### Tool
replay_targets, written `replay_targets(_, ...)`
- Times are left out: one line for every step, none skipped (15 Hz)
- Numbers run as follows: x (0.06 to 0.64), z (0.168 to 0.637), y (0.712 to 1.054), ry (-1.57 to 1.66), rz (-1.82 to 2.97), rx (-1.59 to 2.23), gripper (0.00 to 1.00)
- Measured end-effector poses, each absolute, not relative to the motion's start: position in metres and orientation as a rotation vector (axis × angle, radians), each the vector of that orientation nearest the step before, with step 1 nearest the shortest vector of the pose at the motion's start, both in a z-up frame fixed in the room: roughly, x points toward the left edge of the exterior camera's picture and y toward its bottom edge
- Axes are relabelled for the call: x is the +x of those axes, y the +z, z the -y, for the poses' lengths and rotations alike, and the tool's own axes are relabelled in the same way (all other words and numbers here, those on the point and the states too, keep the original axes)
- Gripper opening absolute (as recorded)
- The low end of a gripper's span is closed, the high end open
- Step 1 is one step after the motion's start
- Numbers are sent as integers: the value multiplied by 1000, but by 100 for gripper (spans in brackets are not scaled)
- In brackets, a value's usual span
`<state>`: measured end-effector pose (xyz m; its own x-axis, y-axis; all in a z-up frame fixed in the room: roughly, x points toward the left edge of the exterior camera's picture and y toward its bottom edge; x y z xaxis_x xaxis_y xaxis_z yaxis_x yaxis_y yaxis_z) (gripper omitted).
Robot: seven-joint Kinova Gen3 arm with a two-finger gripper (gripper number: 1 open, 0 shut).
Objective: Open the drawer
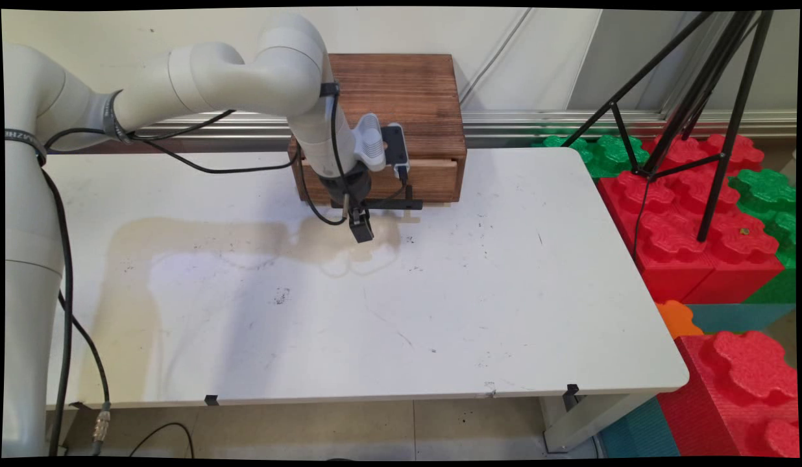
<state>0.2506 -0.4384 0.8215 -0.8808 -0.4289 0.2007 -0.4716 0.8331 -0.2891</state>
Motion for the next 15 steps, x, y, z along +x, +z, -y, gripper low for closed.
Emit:
replay_targets(250,439,819,493,2885,718,100)
replay_targets(249,439,816,483,2885,724,100)
replay_targets(248,439,814,471,2885,733,100)
replay_targets(246,438,812,460,2885,742,100)
replay_targets(244,437,811,451,2884,751,100)
replay_targets(243,436,810,446,2884,760,100)
replay_targets(241,435,809,442,2884,770,100)
replay_targets(239,432,808,438,2883,783,100)
replay_targets(238,430,808,435,2882,794,100)
replay_targets(237,429,808,433,2881,802,100)
replay_targets(235,426,808,429,2881,813,100)
replay_targets(234,424,808,427,2881,821,100)
replay_targets(233,421,809,425,2881,832,100)
replay_targets(231,417,809,422,2881,843,100)
replay_targets(228,412,810,420,2882,852,100)
